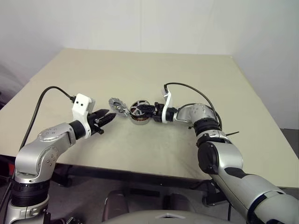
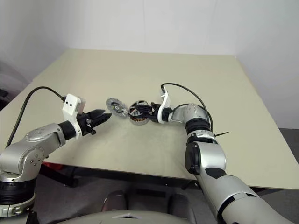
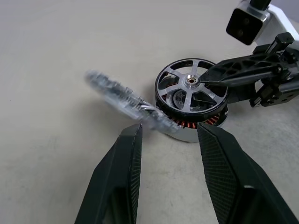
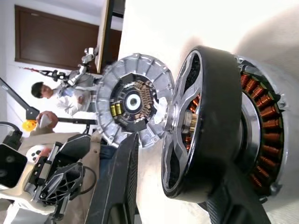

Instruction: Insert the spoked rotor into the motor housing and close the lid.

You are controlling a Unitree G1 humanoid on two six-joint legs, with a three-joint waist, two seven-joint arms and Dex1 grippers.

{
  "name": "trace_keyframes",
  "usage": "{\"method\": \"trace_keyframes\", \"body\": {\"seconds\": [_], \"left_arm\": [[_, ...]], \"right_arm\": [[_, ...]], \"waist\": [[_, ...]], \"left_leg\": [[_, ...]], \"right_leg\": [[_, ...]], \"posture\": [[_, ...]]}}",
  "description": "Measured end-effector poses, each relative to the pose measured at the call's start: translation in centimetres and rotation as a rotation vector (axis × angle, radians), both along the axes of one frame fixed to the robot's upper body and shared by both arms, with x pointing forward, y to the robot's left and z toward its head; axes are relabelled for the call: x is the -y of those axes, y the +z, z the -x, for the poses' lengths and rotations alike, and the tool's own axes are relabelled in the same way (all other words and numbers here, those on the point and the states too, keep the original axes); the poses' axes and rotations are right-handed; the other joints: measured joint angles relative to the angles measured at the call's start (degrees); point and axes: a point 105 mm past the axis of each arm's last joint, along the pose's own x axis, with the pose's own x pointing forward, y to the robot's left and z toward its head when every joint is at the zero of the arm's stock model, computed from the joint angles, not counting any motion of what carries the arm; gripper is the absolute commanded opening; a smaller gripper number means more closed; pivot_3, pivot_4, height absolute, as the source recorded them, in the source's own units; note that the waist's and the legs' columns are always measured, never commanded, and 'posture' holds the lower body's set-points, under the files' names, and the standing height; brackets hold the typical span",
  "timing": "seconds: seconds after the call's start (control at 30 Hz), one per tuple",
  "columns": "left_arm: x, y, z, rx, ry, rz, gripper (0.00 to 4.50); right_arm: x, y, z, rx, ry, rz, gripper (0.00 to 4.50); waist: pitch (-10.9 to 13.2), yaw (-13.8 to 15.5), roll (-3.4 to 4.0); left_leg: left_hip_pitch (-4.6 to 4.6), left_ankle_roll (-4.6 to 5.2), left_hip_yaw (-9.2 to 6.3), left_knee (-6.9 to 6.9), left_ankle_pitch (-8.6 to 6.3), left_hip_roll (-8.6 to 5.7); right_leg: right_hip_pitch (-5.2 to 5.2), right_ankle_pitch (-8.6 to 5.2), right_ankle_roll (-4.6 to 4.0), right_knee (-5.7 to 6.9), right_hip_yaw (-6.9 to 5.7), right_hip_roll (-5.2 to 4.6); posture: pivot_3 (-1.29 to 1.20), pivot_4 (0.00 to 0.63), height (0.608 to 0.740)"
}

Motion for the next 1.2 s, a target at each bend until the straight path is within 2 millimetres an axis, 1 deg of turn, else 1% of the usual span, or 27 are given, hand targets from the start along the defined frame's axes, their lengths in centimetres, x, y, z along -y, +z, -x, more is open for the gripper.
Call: {"method": "trace_keyframes", "body": {"seconds": [0.23, 0.5, 0.6, 0.87, 1.07, 1.13, 1.2], "left_arm": [[0.0, 0.0, 0.0, 0.000, 0.006, -0.003, 1.97], [0.0, -0.1, -0.1, 0.001, 0.004, -0.004, 1.97], [0.1, -0.1, -0.1, 0.003, 0.002, -0.004, 1.97], [0.1, -0.2, -0.2, -0.001, 0.001, -0.003, 1.97], [0.1, -0.2, -0.3, -0.001, 0.001, -0.003, 1.97], [0.1, -0.2, -0.3, -0.001, 0.001, -0.003, 1.97], [0.0, -0.1, -0.3, -0.001, 0.001, -0.006, 1.97]], "right_arm": [[0.1, 1.1, 0.0, 0.061, 0.024, -0.005, 2.03], [1.2, 0.9, 0.7, 0.081, 0.050, 0.016, 2.03], [1.1, 0.9, 1.1, 0.089, 0.066, 0.024, 2.03], [0.9, 1.1, 1.2, 0.100, 0.071, 0.017, 2.03], [0.1, 0.8, 1.6, 0.108, 0.088, 0.024, 2.03], [0.0, 0.5, 1.6, 0.102, 0.083, 0.035, 1.61], [0.0, 0.4, 1.5, 0.100, 0.075, 0.043, 1.04]], "waist": [[0.0, 0.0, 0.00], [0.0, 0.1, 0.00], [0.0, 0.1, 0.00], [0.0, 0.0, 0.00], [0.0, 0.0, 0.00], [0.0, 0.0, 0.00], [0.0, 0.0, 0.00]], "left_leg": [[-0.03, 0.00, 0.00, -0.01, 0.00, 0.00], [-0.02, 0.00, 0.00, -0.02, 0.01, 0.00], [-0.02, -0.01, 0.00, -0.02, 0.01, 0.00], [-0.02, -0.01, 0.00, -0.02, 0.01, 0.00], [-0.01, -0.01, 0.00, -0.03, 0.01, 0.00], [-0.01, -0.01, 0.00, -0.02, 0.01, 0.00], [-0.01, -0.02, 0.00, -0.02, 0.02, 0.00]], "right_leg": [[0.00, 0.00, 0.00, -0.05, -0.01, 0.00], [0.00, 0.00, 0.00, -0.04, -0.01, 0.00], [0.00, 0.00, 0.00, -0.04, -0.01, 0.01], [0.00, 0.00, 0.00, -0.04, 0.00, 0.01], [0.00, 0.00, 0.00, -0.04, 0.00, 0.01], [0.00, 0.00, 0.00, -0.04, 0.00, 0.00], [0.00, 0.00, 0.00, -0.04, 0.00, 0.00]], "posture": [[0.00, 0.000, 0.740], [0.00, 0.000, 0.740], [0.00, 0.000, 0.740], [0.00, 0.000, 0.740], [0.00, 0.000, 0.740], [0.00, 0.000, 0.740], [0.00, 0.000, 0.740]]}}
